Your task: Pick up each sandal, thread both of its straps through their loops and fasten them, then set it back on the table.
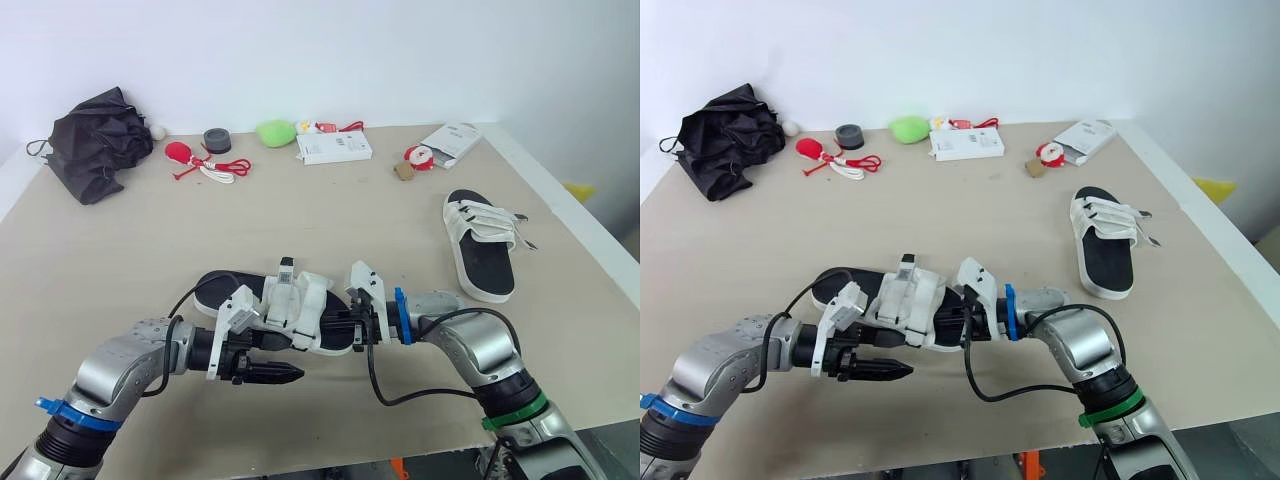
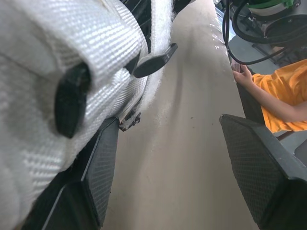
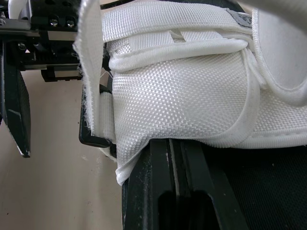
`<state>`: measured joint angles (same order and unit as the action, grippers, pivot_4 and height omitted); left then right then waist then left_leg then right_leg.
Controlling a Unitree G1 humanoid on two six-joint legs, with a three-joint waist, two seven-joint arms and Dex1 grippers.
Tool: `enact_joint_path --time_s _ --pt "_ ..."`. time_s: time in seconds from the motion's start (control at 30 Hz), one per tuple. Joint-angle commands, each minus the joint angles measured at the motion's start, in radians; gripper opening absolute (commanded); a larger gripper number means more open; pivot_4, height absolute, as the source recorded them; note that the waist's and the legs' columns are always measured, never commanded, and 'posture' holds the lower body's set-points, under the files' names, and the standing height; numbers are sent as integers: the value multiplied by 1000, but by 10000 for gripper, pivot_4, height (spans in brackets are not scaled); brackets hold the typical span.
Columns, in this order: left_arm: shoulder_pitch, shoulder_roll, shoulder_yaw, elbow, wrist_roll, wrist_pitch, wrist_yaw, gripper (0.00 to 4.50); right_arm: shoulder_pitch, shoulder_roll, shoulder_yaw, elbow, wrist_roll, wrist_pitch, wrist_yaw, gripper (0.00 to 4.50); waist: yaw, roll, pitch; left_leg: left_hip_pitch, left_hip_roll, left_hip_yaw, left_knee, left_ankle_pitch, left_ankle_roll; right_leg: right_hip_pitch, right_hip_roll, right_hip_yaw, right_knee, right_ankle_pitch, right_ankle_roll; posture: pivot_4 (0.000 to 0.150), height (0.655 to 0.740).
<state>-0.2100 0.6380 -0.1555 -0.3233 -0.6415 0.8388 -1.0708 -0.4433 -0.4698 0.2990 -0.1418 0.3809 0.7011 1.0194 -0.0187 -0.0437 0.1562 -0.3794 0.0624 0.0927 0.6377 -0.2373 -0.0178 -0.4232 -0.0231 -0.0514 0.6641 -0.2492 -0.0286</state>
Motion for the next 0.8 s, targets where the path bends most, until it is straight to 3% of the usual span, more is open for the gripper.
enact_joint_path --time_s 0.03,0.13,0.17,0.2,0.23,0.43,0.67,0.8 --pt "-32 -11 -2 -3 -22 -12 -18 25536 7 -2 20 -10 -2 11 -2 0 0 0 0 0 0 0 0 0 0 0 0 0 0 0 0 1500 7400" --pt "-42 -14 -4 10 -20 -16 -20 12100 8 -4 20 -10 -2 12 -3 0 -2 0 0 0 0 0 0 0 0 0 1 0 0 0 0 1500 7400" --pt "-45 -15 -6 13 -20 -16 -19 11435 9 -5 20 -11 -2 12 -2 0 -2 0 0 0 0 0 0 0 0 0 1 0 0 0 0 1500 7400" --pt "-48 -19 -7 18 -20 -14 -16 2745 10 -5 21 -12 -2 12 -2 0 -2 0 0 0 0 0 -1 0 0 0 1 0 0 0 -1 1500 7400" --pt "-52 -22 -9 23 -19 -12 -13 1301 10 -6 21 -12 -3 12 -2 0 -2 0 0 0 0 0 -1 0 0 -1 1 0 0 -1 -1 1500 7400" --pt "-60 32 -54 23 -24 69 -47 591 8 -10 18 -9 -2 13 -2 0 -2 0 0 0 0 0 -1 0 0 -1 0 0 0 -1 -1 1500 7400" --pt "-124 278 -93 -104 -140 179 -292 591 6 -18 21 -9 0 15 2 0 -3 0 1 -2 1 -1 -1 -1 -2 -2 2 0 0 -3 -1 1500 7400" --pt "-225 285 -40 -129 -277 280 -314 591 0 -20 23 -4 1 15 7 0 -2 0 1 -4 0 -2 1 -1 -2 -2 1 -2 0 -2 -1 1500 7400"
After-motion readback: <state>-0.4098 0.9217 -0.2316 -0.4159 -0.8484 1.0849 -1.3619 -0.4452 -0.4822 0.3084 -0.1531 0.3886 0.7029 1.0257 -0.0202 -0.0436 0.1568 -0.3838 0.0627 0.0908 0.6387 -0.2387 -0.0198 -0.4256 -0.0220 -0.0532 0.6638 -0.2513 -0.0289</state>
